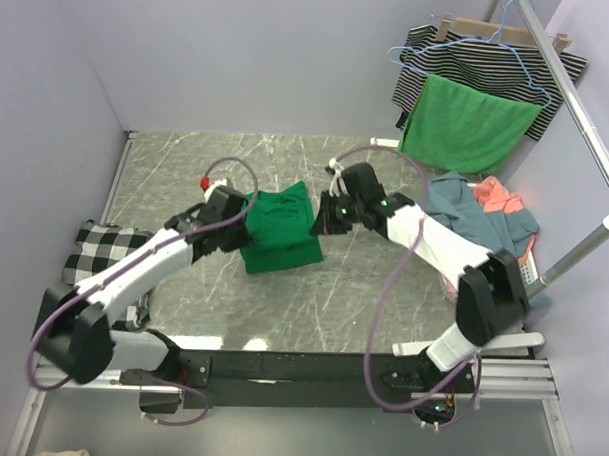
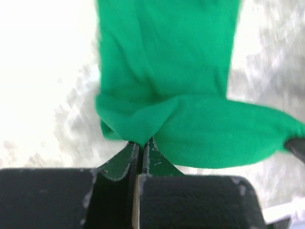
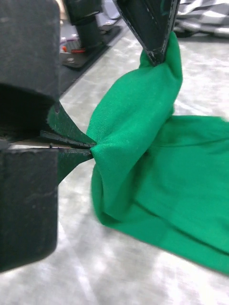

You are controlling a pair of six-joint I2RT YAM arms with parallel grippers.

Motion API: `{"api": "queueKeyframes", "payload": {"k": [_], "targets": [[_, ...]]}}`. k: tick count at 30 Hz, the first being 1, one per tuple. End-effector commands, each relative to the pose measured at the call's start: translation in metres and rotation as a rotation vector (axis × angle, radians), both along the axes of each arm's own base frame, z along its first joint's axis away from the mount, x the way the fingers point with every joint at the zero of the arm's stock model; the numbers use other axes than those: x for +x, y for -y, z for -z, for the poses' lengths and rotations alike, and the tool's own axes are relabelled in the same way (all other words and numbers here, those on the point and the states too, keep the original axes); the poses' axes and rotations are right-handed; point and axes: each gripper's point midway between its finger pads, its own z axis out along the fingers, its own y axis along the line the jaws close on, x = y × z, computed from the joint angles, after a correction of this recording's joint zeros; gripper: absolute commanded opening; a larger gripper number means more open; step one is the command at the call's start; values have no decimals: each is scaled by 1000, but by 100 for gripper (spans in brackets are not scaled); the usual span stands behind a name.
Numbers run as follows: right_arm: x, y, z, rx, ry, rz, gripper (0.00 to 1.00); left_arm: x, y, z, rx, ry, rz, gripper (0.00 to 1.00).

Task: Fold and stack the t-shirts
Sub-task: Fold the long partially folded tshirt into a neat square

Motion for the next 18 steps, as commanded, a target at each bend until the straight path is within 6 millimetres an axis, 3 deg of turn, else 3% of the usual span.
{"api": "queueKeyframes", "payload": {"k": [1, 2, 3, 4, 5, 6, 7, 8, 9, 10, 11, 12, 13, 14, 15, 16, 17, 18], "targets": [[49, -14, -21, 21, 56, -46, 1, 60, -18, -23, 24, 113, -16, 3], [58, -12, -21, 16, 52, -42, 1, 70, -19, -14, 37, 95, -13, 2], [67, -14, -10, 9, 25, -43, 1, 83, -18, -22, 41, 120, -5, 2], [80, -20, -24, 31, 57, -44, 1, 93, -21, -21, 44, 118, -11, 1], [86, -20, -24, 29, 50, -46, 1, 101, -19, -9, 54, 88, -2, 1], [97, -21, -13, 24, 24, -42, 1, 113, -18, -16, 53, 108, 3, 1], [110, -26, -27, 45, 57, -39, 2, 122, -21, -13, 54, 103, -3, 1], [115, -26, -27, 43, 43, -42, 3, 128, -19, -2, 52, 76, 8, 1], [124, -27, -14, 39, 11, -45, 3, 139, -18, -7, 47, 98, 12, 1], [137, -31, -26, 54, 45, -43, 3, 148, -22, -5, 45, 95, 1, 1], [143, -32, -24, 50, 33, -39, 4, 154, -21, 8, 44, 67, 13, 1], [153, -30, -9, 44, 7, -30, 4, 164, -20, 3, 38, 85, 11, 1], [163, -35, -21, 78, 26, -30, 6, 172, -24, 5, 36, 88, 0, 1], [170, -36, -21, 86, 20, -27, 11, 178, -25, 18, 44, 68, 2, 1], [178, -39, -4, 88, -10, -28, 17, 188, -24, 14, 38, 85, 2, 1], [190, -41, -16, 124, 11, -31, 29, 195, -29, 17, 42, 87, -8, 5], [200, -39, -13, 126, 15, -13, 40, 203, -31, 27, 54, 79, -8, 14], [211, -37, 3, 115, -3, 15, 40, 213, -34, 23, 59, 102, -19, 16]]}}
